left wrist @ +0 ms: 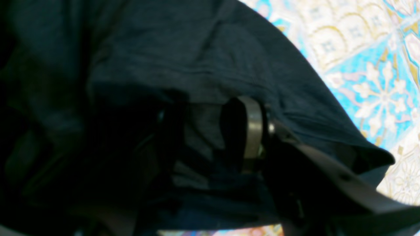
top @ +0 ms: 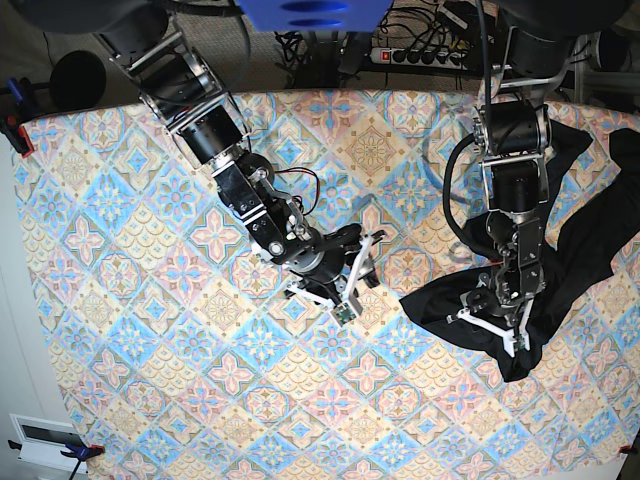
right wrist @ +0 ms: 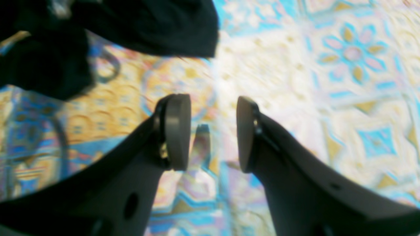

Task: Layout the t-shirt on the table in an organized manner, then fold the t-shirt properly
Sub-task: 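Reach the right gripper toward the shirt while the left gripper holds it, then grasp the shirt with the right gripper, left gripper holding the other part, then pull the shirt apart with both grippers to stretch it lengthwise, then lower the stretched shirt onto the table and release both grippers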

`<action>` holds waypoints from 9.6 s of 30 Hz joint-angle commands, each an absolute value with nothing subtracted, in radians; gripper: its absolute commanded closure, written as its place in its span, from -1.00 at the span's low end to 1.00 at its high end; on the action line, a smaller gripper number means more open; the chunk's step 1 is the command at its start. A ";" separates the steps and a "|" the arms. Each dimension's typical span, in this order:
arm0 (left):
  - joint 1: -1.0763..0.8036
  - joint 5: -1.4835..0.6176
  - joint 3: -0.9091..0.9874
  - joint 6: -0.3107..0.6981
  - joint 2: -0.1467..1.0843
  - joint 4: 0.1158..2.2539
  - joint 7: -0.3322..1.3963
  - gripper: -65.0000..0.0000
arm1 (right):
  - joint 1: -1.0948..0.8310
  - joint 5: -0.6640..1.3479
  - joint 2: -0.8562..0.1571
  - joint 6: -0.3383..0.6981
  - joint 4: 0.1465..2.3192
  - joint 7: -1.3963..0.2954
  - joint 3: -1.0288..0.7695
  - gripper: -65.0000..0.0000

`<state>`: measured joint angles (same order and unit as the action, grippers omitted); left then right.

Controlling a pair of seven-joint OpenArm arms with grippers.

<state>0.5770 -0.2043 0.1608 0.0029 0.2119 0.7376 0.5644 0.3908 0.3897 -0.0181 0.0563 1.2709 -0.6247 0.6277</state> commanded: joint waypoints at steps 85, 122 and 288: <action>0.165 -0.552 0.243 0.174 0.246 1.567 1.027 0.04 | 0.463 0.389 -0.064 0.071 1.222 -0.639 0.693 0.61; 0.148 -0.552 0.242 0.174 0.275 1.563 0.993 0.04 | 0.486 0.418 -0.028 0.070 1.251 -0.694 0.624 0.08; 0.418 -0.409 -0.076 0.044 0.472 1.030 0.687 0.18 | 0.248 0.355 -0.259 0.070 1.537 -0.702 0.189 0.35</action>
<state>0.3801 -0.4076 -0.0849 0.0448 0.4522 1.0077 0.7132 0.2218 0.3500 -0.2501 0.0734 1.5177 -0.7265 0.1944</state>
